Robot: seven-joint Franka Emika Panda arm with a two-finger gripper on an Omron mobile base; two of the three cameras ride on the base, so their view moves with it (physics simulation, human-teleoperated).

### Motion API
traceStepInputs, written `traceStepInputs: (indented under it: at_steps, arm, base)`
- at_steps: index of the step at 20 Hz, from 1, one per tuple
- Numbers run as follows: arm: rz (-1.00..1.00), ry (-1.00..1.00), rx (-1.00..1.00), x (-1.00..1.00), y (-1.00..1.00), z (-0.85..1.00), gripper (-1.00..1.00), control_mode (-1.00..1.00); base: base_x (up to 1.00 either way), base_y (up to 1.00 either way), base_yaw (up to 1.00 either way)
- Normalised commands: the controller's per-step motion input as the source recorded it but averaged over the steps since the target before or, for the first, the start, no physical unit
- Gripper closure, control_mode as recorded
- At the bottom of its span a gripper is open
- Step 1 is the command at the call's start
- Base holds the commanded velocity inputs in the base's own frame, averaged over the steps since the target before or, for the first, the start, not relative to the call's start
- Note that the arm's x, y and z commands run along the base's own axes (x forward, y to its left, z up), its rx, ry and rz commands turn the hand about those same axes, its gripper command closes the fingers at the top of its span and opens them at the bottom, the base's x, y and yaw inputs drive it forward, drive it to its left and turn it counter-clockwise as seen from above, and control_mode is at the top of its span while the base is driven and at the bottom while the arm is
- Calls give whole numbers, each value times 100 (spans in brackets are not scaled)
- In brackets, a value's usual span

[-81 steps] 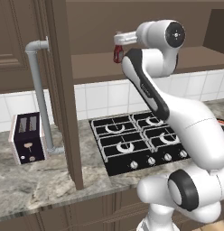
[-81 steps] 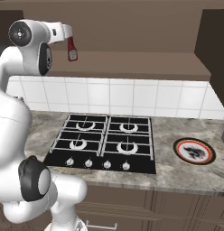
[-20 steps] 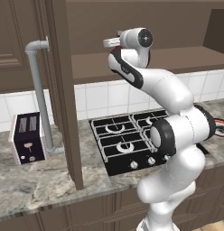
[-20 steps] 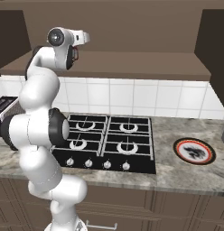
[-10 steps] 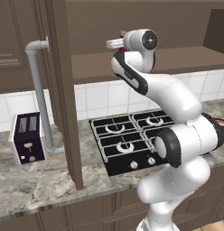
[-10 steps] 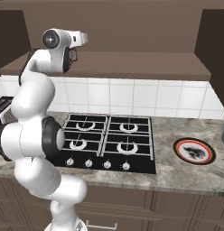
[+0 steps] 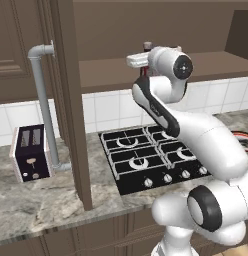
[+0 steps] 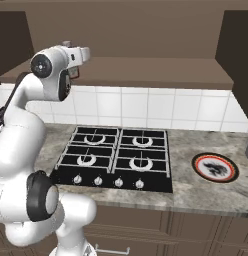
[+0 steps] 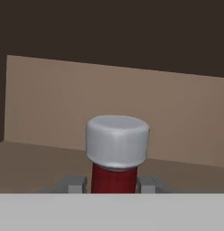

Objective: Move the hot dog bun to the plate on the dining table and place the condiment next to that plate. Then navigate to the fridge and take the sausage and place it on the plate as well.

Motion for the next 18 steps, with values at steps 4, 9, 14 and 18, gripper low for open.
traceStepInputs:
  at_steps: [4,9,14,18]
  arm:
    - [-1,-4,2,-100,-35,27,100,-100]
    - [-4,9,0,-99,-41,46,100,-100]
    - [-4,12,0,-100,-44,16,100,-100]
    - [-5,4,0,-100,-37,-2,100,-100]
  base:
    - [0,0,0]
    - [0,0,0]
    - [0,0,0]
    - [0,0,0]
